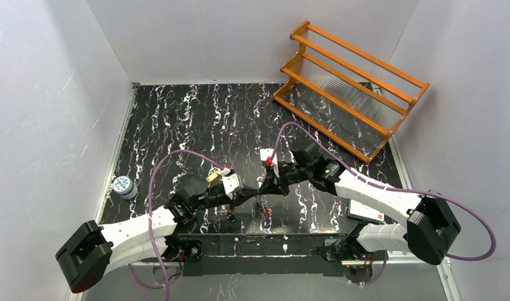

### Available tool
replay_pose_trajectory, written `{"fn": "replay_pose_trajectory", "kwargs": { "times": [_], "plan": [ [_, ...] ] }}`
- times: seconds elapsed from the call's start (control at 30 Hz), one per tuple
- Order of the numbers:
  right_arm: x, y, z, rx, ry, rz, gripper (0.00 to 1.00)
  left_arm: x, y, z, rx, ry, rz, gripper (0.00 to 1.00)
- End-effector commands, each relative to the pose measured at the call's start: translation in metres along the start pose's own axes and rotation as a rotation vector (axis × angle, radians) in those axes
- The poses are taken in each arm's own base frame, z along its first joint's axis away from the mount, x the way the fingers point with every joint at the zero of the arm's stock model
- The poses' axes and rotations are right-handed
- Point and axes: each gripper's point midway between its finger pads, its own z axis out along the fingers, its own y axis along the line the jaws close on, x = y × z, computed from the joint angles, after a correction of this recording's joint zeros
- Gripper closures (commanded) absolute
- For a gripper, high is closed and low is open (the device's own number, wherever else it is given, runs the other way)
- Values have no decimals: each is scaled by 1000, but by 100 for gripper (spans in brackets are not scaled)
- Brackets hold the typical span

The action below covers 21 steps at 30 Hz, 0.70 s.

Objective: Put the keys on the keyring

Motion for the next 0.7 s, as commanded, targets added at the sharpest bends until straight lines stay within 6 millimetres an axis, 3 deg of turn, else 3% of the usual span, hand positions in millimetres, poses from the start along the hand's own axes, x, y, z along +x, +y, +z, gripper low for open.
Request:
{"fn": "replay_pose_trajectory", "kwargs": {
  "times": [0.0,0.23,0.5,0.67],
  "plan": [
    [-15,1,0,-18,-41,-44,99,-20,-2,3,20,-54,30,100],
    [-17,-3,0,4,-42,-39,97,-23,0,1,1,-66,34,100],
    [-43,-12,-17,139,-145,-106,31,-35,5,-11,-43,-121,126,100],
    [-55,-14,-37,263,-253,-157,8,-43,5,-22,-53,-160,297,100]
  ]
}}
